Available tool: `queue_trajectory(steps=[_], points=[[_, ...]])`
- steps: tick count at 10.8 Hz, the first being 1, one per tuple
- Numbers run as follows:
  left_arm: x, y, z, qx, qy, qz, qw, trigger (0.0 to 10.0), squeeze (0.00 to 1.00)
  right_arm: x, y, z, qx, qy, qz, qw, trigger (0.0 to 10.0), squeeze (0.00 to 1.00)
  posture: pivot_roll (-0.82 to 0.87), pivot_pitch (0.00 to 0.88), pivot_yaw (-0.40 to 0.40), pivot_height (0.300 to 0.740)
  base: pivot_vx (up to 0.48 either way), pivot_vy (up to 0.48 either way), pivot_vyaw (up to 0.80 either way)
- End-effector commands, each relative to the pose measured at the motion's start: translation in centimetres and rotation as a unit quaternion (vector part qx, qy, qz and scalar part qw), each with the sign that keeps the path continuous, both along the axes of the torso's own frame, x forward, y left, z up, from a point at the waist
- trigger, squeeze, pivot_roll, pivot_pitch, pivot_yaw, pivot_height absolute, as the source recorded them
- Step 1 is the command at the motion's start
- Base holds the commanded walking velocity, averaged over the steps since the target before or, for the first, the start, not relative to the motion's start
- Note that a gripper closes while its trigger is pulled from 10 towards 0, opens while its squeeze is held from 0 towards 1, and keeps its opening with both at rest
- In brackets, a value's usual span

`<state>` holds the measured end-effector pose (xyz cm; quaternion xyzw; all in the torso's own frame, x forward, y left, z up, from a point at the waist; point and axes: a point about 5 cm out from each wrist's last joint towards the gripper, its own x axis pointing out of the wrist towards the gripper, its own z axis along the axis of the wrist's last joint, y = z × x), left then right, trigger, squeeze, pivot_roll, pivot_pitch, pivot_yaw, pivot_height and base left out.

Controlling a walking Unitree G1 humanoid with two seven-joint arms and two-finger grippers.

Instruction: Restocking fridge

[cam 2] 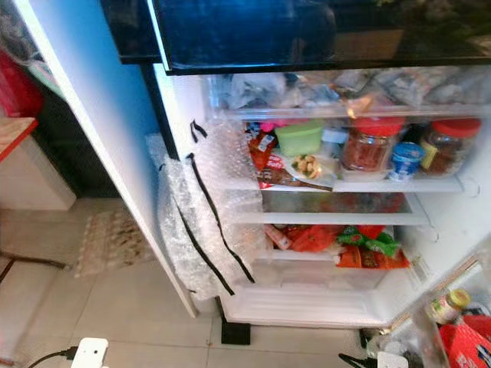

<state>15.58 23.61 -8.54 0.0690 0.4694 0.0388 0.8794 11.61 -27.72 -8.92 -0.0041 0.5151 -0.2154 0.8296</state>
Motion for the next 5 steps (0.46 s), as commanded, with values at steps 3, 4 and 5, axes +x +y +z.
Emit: queue_trajectory(steps=[3,4,5], points=[[-0.12,0.18,-0.02,0.003,0.004,0.0,1.0,10.0,0.0,-0.3,-0.15,-0.04,-0.005,0.004,-0.009,1.0,10.0,0.0,-0.04,0.0,0.036,0.74,0.0,-0.349,0.0],[-0.1,0.11,-0.03,0.002,0.003,0.0,1.0,10.0,0.0,-0.23,-0.07,-0.04,-0.006,0.003,-0.009,1.0,10.0,0.0,-0.04,0.0,0.035,0.74,0.0,-0.274,0.0],[-0.11,0.12,-0.03,0.001,0.002,0.004,1.0,10.0,0.0,-0.18,0.0,-0.05,-0.006,0.002,-0.009,1.0,10.0,0.0,-0.04,0.0,0.035,0.74,0.0,0.0,0.0]])
